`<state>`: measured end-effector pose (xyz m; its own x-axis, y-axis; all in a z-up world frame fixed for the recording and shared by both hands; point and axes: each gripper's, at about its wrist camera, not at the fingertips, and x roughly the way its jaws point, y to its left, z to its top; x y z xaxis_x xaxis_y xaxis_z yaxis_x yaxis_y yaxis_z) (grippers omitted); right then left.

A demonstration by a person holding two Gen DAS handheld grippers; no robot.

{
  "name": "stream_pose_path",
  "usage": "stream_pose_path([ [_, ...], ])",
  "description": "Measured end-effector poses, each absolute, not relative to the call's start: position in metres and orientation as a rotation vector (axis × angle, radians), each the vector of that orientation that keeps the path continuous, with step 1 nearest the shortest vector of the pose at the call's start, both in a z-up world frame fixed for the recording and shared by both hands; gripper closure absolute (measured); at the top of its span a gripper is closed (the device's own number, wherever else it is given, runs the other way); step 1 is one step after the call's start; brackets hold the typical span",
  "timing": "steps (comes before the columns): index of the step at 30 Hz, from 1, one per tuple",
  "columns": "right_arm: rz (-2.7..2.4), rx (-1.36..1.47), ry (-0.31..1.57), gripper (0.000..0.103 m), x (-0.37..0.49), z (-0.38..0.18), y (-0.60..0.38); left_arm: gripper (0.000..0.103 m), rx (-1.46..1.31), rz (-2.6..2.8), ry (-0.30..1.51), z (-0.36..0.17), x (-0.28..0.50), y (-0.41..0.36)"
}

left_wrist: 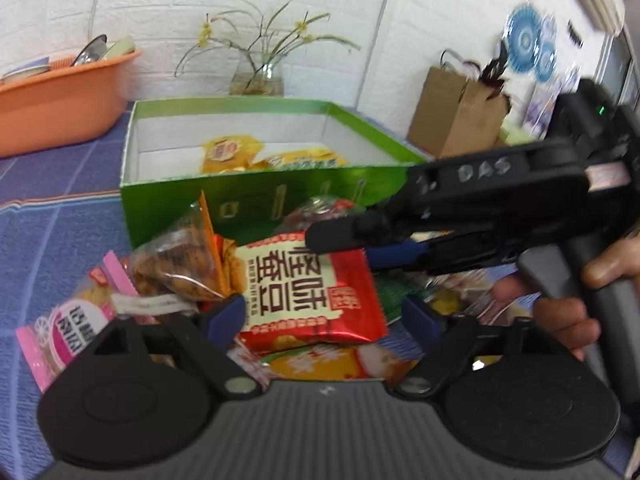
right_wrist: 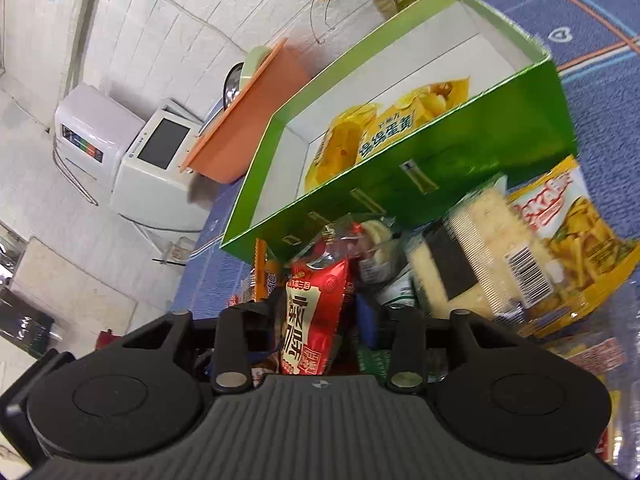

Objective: Organize snacks
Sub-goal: 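Grasp the red snack bag with the left tool and drop it into the green box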

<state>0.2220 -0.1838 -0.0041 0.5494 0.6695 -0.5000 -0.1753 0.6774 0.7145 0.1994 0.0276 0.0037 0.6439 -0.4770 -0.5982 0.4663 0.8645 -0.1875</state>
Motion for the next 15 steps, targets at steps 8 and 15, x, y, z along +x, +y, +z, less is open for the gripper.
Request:
stream_pose_path([
  [8,0.589,0.522,0.858,0.034,0.226,-0.003,-0.162,0.010,-0.089,-0.466,0.688,-0.010,0.209,0.047],
  [15,0.557,0.515,0.809,0.049,0.201,-0.001,-0.166,0.013,-0.134,-0.526,0.678,-0.006,0.200,0.053],
])
